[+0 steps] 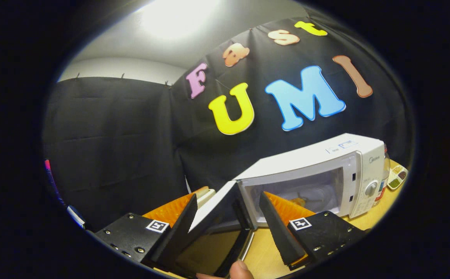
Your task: Open the microwave, put the food inside, and close the microwave door.
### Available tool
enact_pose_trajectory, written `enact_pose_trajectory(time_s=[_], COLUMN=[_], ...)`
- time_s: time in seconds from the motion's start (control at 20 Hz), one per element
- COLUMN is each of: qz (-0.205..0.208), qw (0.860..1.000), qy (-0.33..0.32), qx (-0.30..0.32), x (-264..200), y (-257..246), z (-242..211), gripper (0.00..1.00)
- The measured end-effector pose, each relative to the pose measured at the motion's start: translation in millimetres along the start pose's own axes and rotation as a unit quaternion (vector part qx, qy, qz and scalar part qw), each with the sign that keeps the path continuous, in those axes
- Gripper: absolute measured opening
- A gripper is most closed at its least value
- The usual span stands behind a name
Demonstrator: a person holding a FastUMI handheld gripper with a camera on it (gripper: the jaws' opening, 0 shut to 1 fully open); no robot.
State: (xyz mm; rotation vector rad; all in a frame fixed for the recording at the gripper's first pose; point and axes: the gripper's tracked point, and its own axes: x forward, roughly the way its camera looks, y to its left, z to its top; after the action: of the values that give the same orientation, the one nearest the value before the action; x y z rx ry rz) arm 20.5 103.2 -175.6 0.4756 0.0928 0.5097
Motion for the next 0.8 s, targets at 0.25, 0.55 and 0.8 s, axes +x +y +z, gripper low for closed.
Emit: enact_pose_trajectory(time_s=[0.25, 0.55, 0.8], qz=[0.098, 0.179, 0.168], qw=[0.995, 0.983, 0.979], qy=[-0.018, -0.014, 0.042], qx=[-0.004, -0.042, -0.109], x=[-41.8, -68.9, -62.6], y=[85.1, 161.7, 179.5], z=[12.7, -27.5, -107.7], gripper=[0.97, 0.97, 0.97])
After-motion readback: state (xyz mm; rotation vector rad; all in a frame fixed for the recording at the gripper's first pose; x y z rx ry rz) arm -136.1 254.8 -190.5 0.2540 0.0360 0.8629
